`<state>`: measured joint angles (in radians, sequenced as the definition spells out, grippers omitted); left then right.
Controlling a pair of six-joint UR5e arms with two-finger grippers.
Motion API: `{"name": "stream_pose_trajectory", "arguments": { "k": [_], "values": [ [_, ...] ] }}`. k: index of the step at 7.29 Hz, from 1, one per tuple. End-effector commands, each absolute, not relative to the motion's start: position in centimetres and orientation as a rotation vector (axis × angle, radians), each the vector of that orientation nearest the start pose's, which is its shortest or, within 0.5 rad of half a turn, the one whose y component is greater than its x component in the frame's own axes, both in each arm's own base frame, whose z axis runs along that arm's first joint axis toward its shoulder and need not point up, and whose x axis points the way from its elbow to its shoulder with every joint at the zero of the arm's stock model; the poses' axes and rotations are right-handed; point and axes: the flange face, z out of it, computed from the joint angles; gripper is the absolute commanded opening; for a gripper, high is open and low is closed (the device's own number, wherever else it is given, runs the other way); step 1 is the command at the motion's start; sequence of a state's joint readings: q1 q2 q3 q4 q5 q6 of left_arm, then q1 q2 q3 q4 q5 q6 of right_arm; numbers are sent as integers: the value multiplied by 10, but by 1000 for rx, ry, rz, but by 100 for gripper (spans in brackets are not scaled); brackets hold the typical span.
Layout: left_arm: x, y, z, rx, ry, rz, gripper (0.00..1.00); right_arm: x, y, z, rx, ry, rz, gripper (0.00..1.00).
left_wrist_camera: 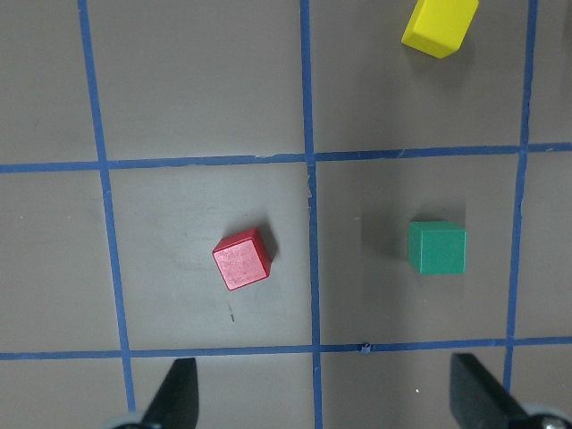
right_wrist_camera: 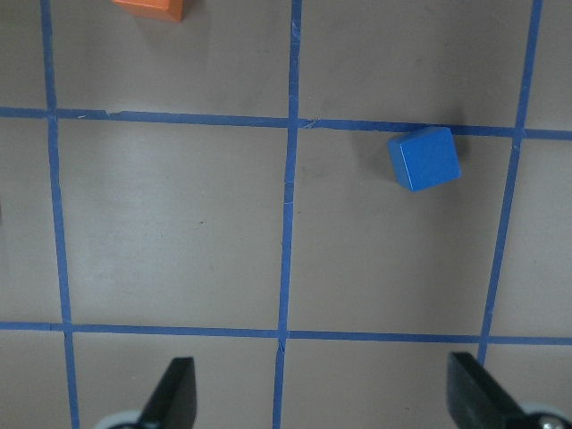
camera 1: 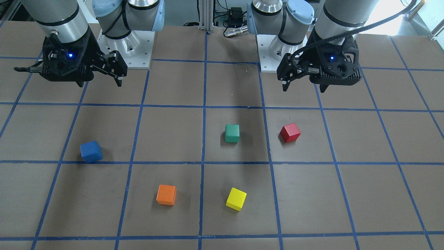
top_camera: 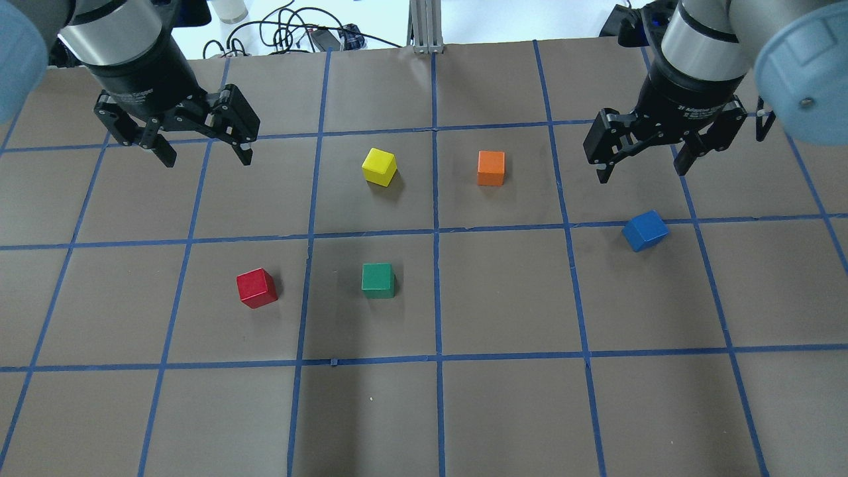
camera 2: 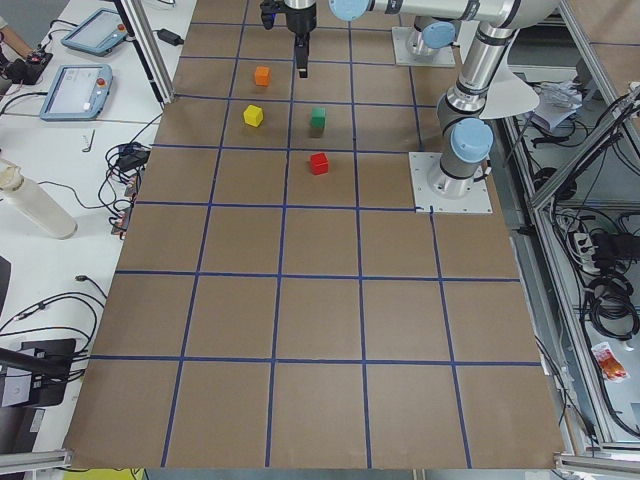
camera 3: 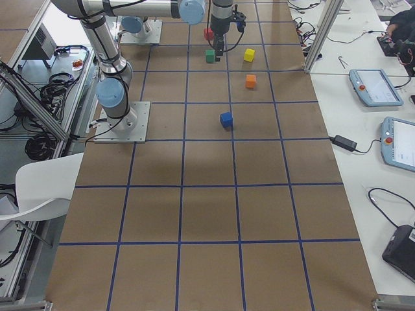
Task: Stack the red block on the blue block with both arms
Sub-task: 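Move the left gripper toward the red cube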
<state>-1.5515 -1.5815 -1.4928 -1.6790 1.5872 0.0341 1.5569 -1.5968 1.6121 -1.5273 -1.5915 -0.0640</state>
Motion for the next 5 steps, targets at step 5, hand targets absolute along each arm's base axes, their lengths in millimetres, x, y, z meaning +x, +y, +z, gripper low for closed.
{"name": "stream_pose_trajectory", "arguments": {
  "k": [5],
  "values": [
    [-121, -482, 504, 41, 3130, 73, 100, 125, -476, 472, -69, 3158, 108, 100]
  ]
}}
